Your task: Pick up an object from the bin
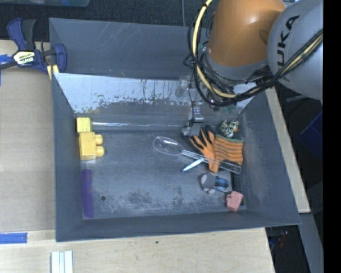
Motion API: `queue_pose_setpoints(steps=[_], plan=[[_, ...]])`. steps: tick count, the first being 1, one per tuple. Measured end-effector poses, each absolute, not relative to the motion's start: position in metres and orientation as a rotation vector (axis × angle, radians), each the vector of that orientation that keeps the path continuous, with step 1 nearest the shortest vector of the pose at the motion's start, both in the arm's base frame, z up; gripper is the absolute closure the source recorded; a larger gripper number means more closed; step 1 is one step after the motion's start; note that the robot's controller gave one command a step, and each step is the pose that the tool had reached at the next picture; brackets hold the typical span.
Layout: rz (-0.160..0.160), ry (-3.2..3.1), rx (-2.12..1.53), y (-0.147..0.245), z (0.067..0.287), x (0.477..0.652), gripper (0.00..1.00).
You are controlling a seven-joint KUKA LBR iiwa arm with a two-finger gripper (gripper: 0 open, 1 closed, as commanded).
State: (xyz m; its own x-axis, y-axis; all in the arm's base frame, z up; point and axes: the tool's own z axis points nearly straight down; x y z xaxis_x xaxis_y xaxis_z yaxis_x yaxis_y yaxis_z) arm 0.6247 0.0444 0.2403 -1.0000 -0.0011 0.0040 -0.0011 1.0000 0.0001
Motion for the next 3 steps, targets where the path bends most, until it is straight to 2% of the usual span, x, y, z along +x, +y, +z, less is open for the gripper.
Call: queue_pose_setpoints(steps=[1,2,3], plan=[[-0.001,-3.146,0.000,0.044,0.245,0.626,0.00],[-0.001,-3.150,-0.027,0.039,0.160,0.626,0.00],[-0.001,-3.143,-0.084,0.037,0.094,0.624,0.00]])
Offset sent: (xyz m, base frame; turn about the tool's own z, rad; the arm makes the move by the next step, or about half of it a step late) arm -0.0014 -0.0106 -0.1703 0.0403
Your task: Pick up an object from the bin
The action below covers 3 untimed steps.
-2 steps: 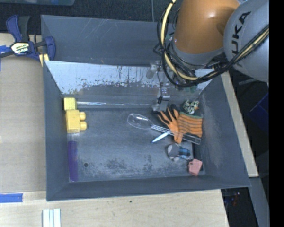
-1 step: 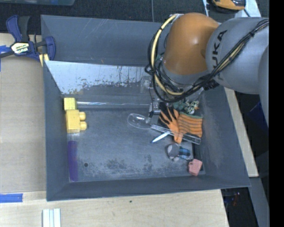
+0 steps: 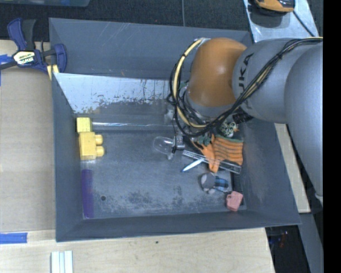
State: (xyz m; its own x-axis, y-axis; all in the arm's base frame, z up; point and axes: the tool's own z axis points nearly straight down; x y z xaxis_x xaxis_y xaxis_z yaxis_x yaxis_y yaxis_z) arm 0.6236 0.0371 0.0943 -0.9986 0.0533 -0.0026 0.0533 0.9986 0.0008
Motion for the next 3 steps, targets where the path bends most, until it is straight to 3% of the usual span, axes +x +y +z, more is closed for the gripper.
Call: queue_pose_setpoints(steps=[1,2,3], plan=[[0.003,3.121,0.240,0.033,0.103,0.624,0.00],[0.002,3.129,0.247,0.029,0.069,0.615,0.00],[0.005,3.099,0.375,0.015,0.072,0.629,1.00]])
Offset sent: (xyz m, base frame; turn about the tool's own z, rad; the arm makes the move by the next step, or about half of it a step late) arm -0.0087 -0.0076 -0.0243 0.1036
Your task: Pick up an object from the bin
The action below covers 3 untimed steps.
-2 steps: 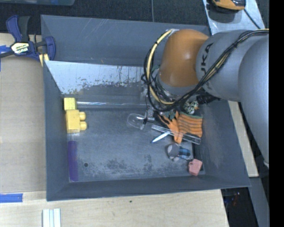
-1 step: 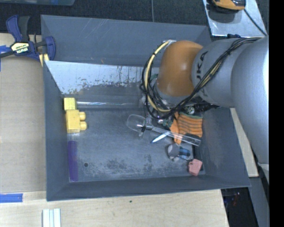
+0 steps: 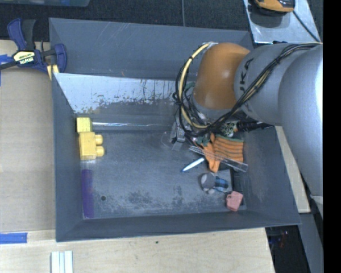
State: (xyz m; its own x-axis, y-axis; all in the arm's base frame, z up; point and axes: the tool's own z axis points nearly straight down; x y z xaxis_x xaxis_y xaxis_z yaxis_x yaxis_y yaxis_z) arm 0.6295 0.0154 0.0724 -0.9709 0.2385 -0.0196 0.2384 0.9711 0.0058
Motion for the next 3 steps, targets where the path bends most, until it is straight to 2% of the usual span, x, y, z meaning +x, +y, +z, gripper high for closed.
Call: queue_pose_setpoints(steps=[1,2,3], plan=[[0.005,3.099,0.375,0.015,0.072,0.629,1.00],[0.006,3.100,0.375,0.015,0.091,0.629,1.00],[0.006,3.098,0.374,0.015,0.163,0.630,1.00]])
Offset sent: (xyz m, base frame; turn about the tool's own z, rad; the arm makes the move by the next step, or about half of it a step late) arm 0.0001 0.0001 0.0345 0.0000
